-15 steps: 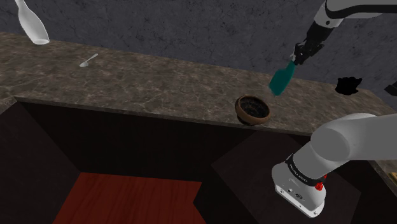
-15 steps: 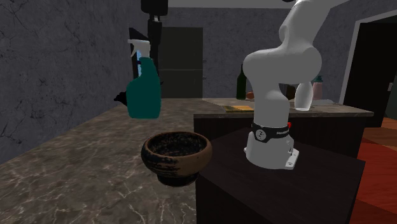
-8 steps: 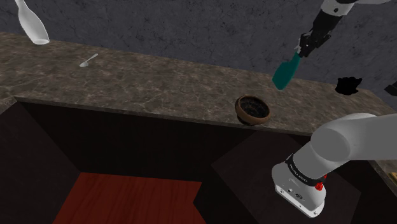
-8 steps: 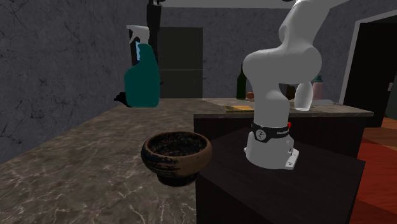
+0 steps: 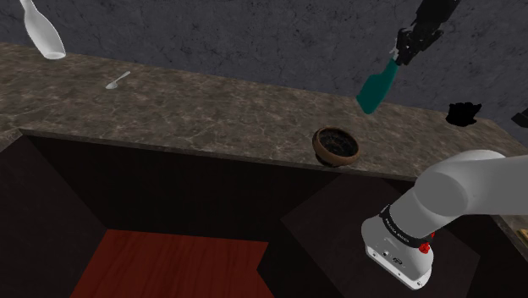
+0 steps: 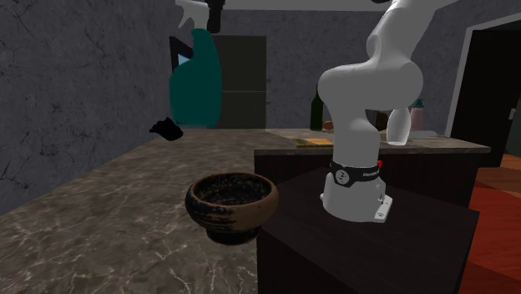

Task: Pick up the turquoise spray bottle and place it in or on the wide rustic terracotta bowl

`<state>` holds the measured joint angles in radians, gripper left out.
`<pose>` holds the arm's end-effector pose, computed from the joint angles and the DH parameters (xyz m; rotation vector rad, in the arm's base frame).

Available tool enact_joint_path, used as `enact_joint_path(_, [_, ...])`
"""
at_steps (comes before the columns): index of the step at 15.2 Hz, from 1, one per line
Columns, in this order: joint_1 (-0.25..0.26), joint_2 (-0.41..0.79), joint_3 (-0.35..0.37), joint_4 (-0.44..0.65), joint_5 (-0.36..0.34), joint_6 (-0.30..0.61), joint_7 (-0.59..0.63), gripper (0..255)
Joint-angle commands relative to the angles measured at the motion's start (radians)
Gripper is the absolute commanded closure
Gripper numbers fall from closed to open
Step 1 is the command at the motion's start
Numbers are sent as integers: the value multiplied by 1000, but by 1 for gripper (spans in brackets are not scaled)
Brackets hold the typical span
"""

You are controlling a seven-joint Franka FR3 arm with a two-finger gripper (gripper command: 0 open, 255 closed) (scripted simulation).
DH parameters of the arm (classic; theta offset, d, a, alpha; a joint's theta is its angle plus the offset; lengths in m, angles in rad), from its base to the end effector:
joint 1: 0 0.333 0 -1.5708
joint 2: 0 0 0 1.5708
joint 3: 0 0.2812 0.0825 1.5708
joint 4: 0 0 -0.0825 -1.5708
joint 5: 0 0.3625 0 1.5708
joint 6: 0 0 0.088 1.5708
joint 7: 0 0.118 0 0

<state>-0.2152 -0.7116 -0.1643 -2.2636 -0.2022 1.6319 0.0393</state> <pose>0.3029 -0.1588 0.5747 2.9811 -0.5708 0.0880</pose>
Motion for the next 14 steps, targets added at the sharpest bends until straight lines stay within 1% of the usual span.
enact_joint_path(1, [11,-15,40,16,22,-39,38,255])
enact_joint_path(7, [43,-23,161,111,94,-157,153,255])
enact_joint_path(14, [44,-59,159,-10,93,-74,161,255])
